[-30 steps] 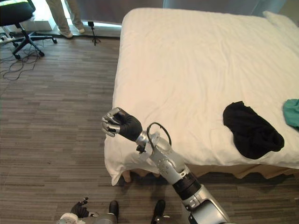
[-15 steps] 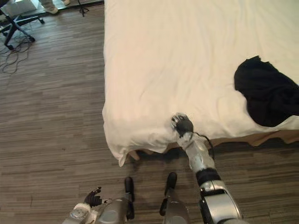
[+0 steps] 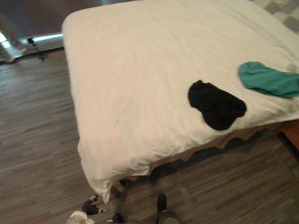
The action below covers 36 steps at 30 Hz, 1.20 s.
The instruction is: Tidy the bed and pick cloth on bed and put in laundry
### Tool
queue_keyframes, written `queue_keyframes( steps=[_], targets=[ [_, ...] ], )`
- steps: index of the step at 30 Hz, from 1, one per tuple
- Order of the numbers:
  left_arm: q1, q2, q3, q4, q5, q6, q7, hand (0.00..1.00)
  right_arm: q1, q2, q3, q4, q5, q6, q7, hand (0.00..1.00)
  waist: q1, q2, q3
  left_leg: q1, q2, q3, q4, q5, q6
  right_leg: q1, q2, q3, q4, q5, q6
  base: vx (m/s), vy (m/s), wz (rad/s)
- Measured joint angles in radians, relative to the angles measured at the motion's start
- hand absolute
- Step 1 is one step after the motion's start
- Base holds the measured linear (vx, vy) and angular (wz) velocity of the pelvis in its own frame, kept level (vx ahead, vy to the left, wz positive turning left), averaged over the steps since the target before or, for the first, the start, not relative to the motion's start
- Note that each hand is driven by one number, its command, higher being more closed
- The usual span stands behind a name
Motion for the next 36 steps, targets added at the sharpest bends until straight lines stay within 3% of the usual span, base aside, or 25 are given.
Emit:
queue_keyframes(
  steps=[2,3,5,7,8,9,10,12,13,15,16,17,19,21,23,25,27,28,36],
  targets=[
    [0.026,0.012,-0.001,0.003,0.001,0.016,0.001,0.0,-0.04,0.006,0.038,-0.003,-0.036,-0.015,0.036,0.0,0.003,-0.005,-0.002,0.054,0.017,0.15,0.029,-0.007,-0.009,-0.032,-0.043,-0.192,0.154,-0.03,-0.034,0.06,-0.024,-2.19],
    [0.024,0.02,-0.005,0.007,0.001,0.022,0.002,0.0,-0.041,0.009,0.045,-0.008,-0.035,-0.028,0.05,0.0,0.003,-0.016,-0.005,0.076,0.005,0.196,0.035,-0.008,-0.009,-0.029,-0.065,-0.23,0.184,0.015,-0.019,0.1,-0.141,-2.07],
    [-0.021,0.009,-0.028,0.018,-0.006,0.032,0.001,0.0,-0.054,0.0,0.06,-0.001,-0.032,-0.051,0.058,0.0,-0.033,0.008,0.007,0.106,0.047,0.256,0.142,-0.013,-0.019,-0.042,-0.035,-0.165,0.224,-0.01,-0.037,0.05,-0.173,-1.46],
    [-0.04,0.008,-0.027,0.019,-0.026,0.031,-0.001,0.0,-0.053,-0.006,0.092,0.022,-0.035,-0.061,0.057,0.0,-0.042,-0.006,0.007,0.057,0.142,0.216,0.422,-0.018,-0.004,-0.037,-0.018,-0.095,0.231,-0.047,-0.05,0.01,-0.133,-1.06],
    [-0.048,-0.006,-0.019,0.021,-0.048,0.029,-0.001,0.0,-0.058,-0.019,0.13,0.024,-0.063,-0.074,0.048,0.0,-0.042,0.001,0.033,-0.048,0.237,0.059,0.697,0.012,0.072,-0.017,0.016,-0.024,0.212,-0.054,-0.07,0.0,-0.121,-1.21],
    [-0.048,-0.02,-0.016,0.018,-0.056,0.024,0.0,0.0,-0.067,-0.033,0.142,0.023,-0.074,-0.08,0.043,0.0,-0.038,0.017,0.042,-0.1,0.245,-0.044,0.783,-0.014,0.073,-0.012,0.035,0.016,0.202,-0.053,-0.075,0.02,-0.096,-1.68],
    [-0.053,-0.031,0.01,0.014,-0.073,0.015,-0.002,0.0,-0.09,-0.06,0.144,0.023,-0.089,-0.086,0.034,0.0,-0.035,0.042,0.058,-0.172,0.216,-0.198,0.858,-0.076,0.05,-0.003,0.077,0.114,0.181,-0.043,-0.082,0.04,-0.003,-2.03],
    [-0.052,-0.04,0.021,0.017,-0.11,0.0,0.006,0.0,-0.129,-0.091,0.146,0.026,-0.158,-0.102,0.021,0.0,-0.005,0.051,0.063,-0.213,0.089,-0.381,0.783,-0.143,0.039,0.009,0.115,0.253,0.144,-0.023,-0.073,0.06,0.026,-2.27],
    [-0.05,-0.04,0.02,0.016,-0.12,-0.007,0.006,0.0,-0.136,-0.091,0.15,0.026,-0.18,-0.11,0.02,0.0,0.004,0.049,0.064,-0.21,0.048,-0.434,0.728,-0.154,0.037,0.008,0.123,0.289,0.132,-0.02,-0.068,0.06,0.056,-2.25],
    [-0.054,-0.041,0.019,0.015,-0.162,-0.057,0.01,0.0,-0.162,-0.114,0.193,0.017,-0.236,-0.136,0.019,0.0,0.018,0.041,0.064,-0.198,-0.105,-0.68,0.418,-0.164,0.023,0.009,0.149,0.42,0.087,-0.003,-0.042,0.08,0.074,-2.75],
    [-0.056,-0.045,0.016,0.015,-0.184,-0.072,0.01,0.0,-0.164,-0.122,0.212,0.015,-0.257,-0.144,0.014,0.0,0.018,0.041,0.064,-0.198,-0.13,-0.747,0.324,-0.152,0.031,0.011,0.161,0.45,0.076,0.011,-0.031,0.09,0.075,-2.48],
    [-0.067,-0.047,0.006,0.015,-0.214,-0.085,0.01,0.0,-0.166,-0.13,0.233,0.02,-0.28,-0.143,0.005,0.0,0.021,0.035,0.068,-0.201,-0.136,-0.773,0.281,-0.109,0.063,0.01,0.171,0.471,0.071,0.036,-0.033,0.1,0.103,-1.89],
    [-0.098,-0.048,-0.019,0.017,-0.239,-0.09,0.006,0.0,-0.153,-0.123,0.256,0.012,-0.306,-0.141,-0.016,0.0,0.006,0.016,0.049,-0.189,-0.133,-0.727,0.257,-0.122,0.078,0.013,0.16,0.464,0.032,0.074,-0.011,0.09,0.107,-1.09],
    [-0.166,-0.053,-0.064,0.015,-0.241,-0.107,0.004,0.0,-0.133,-0.095,0.264,0.02,-0.304,-0.139,-0.044,0.0,0.011,-0.027,0.042,-0.176,-0.132,-0.655,0.182,-0.091,0.087,-0.014,0.119,0.366,-0.007,0.063,-0.018,0.07,0.091,-0.59],
    [-0.187,-0.053,-0.104,0.025,-0.242,-0.105,0.016,0.0,-0.123,-0.076,0.267,0.02,-0.301,-0.141,-0.044,0.0,0.01,-0.042,0.035,-0.145,-0.132,-0.618,0.158,-0.084,0.086,-0.023,0.091,0.271,-0.006,0.08,-0.007,0.11,0.094,-0.56],
    [-0.186,-0.061,-0.119,0.054,-0.28,-0.101,0.031,0.0,-0.11,-0.068,0.268,0.021,-0.309,-0.145,-0.042,0.0,-0.002,-0.033,0.029,-0.115,-0.132,-0.609,0.15,-0.088,0.082,-0.005,0.09,0.255,0.011,0.117,-0.013,0.15,0.112,-0.31],
    [-0.187,-0.059,-0.119,0.06,-0.308,-0.088,0.04,0.0,-0.102,-0.068,0.249,0.022,-0.311,-0.154,-0.038,0.0,-0.006,-0.014,0.016,-0.103,-0.126,-0.622,0.15,-0.102,0.076,0.01,0.094,0.246,0.009,0.104,0.005,0.1,0.058,0.0],
    [-0.1,-0.042,0.089,0.137,-0.416,0.049,0.115,0.0,-0.148,-0.05,0.22,0.103,-0.338,-0.111,-0.059,0.0,0.011,-0.055,-0.073,-0.057,-0.182,-0.615,0.097,-0.102,0.124,0.055,0.031,0.21,-0.015,0.095,0.021,0.0,0.0,0.03],
    [-0.1,-0.041,0.09,0.137,-0.416,0.049,0.115,0.0,-0.149,-0.05,0.22,0.103,-0.338,-0.111,-0.059,0.0,0.012,-0.055,-0.073,-0.056,-0.184,-0.615,0.094,-0.102,0.124,0.054,0.03,0.209,-0.009,0.094,0.023,0.0,0.0,0.0]
  ],
)
